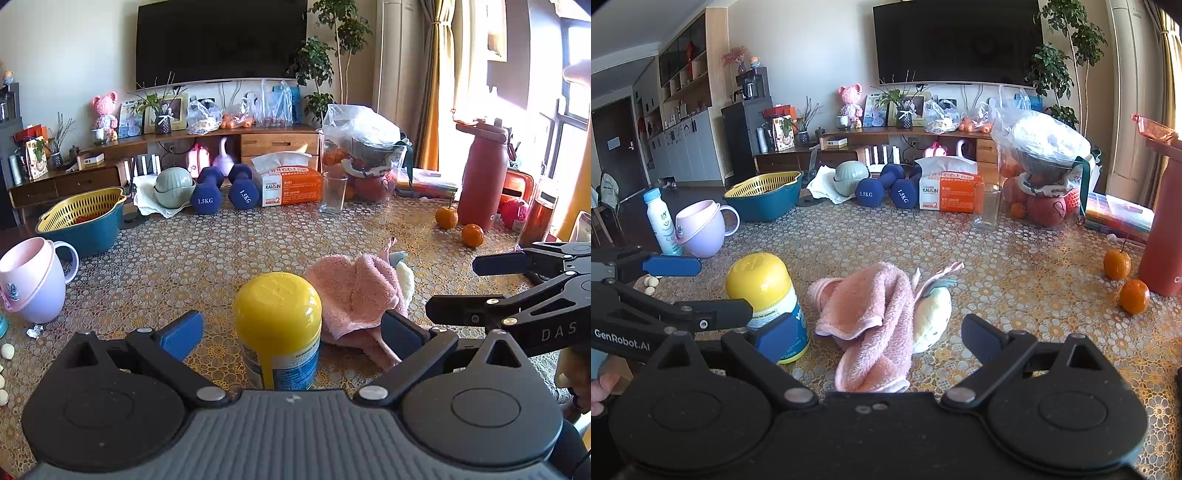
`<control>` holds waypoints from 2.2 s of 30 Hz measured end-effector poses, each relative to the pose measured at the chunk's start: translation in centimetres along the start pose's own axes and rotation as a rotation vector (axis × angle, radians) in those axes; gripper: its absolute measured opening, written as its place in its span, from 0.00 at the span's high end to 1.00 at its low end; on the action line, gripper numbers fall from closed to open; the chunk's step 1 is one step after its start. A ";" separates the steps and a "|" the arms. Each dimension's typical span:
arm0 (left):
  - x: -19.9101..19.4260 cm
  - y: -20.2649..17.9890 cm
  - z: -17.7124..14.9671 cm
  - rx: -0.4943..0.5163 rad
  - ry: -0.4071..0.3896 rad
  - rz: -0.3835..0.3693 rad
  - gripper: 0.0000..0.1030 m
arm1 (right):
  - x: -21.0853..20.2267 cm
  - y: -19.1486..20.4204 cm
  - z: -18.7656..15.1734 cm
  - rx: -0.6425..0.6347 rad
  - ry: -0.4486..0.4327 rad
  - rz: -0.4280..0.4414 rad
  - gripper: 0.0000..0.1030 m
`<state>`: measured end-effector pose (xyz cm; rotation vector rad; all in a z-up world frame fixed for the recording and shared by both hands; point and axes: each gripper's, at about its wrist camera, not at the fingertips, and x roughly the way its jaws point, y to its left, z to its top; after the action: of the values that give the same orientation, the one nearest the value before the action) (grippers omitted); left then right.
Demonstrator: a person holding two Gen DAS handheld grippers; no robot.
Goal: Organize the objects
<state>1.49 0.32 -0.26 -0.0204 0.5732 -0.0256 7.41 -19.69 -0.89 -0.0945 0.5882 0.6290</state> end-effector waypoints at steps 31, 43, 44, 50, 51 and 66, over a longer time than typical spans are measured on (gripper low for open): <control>3.3 0.6 1.4 0.038 0.033 -0.007 0.00 | 4.7 -0.7 1.2 -0.028 0.051 -0.025 0.07; 5.4 1.2 1.3 0.030 0.075 -0.027 0.00 | 8.7 -1.8 1.2 0.019 0.109 -0.034 0.07; 5.5 1.2 1.3 0.031 0.077 -0.023 0.00 | 9.1 -1.9 1.2 0.026 0.117 -0.031 0.08; 6.2 1.0 1.3 0.031 0.082 -0.035 0.01 | 11.2 -2.2 0.4 0.067 0.178 -0.022 0.17; 6.2 1.0 1.3 0.028 0.081 -0.037 0.01 | 11.5 -2.3 0.3 0.077 0.185 -0.024 0.20; 5.8 0.4 -0.4 0.100 0.102 -0.052 0.14 | 7.9 -3.5 2.2 0.159 0.128 0.037 0.57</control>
<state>6.10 0.55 -3.77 0.0635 0.6730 -0.1062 15.68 -17.78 -3.68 0.0250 0.7634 0.6125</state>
